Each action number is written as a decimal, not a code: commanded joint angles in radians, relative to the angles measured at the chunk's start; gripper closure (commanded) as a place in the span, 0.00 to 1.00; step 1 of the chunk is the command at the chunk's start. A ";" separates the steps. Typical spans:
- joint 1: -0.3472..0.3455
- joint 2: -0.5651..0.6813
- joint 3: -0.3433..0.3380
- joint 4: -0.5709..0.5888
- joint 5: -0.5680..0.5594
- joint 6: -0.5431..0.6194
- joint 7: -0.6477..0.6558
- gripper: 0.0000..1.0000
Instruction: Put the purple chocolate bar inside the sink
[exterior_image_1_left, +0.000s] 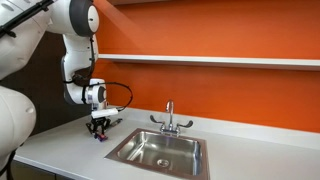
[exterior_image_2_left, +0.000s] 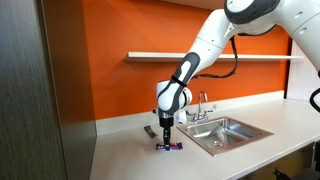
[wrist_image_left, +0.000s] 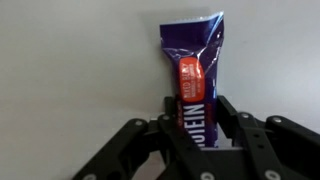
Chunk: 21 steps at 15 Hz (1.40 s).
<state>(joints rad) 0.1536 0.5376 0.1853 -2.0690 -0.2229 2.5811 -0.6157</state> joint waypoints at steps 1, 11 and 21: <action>-0.034 0.014 0.030 0.021 -0.001 -0.014 -0.034 0.87; -0.020 -0.026 0.025 0.017 0.003 -0.048 0.017 0.88; -0.007 -0.103 0.014 0.006 0.004 -0.109 0.119 0.88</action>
<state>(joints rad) 0.1507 0.4719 0.1946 -2.0555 -0.2215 2.5154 -0.5393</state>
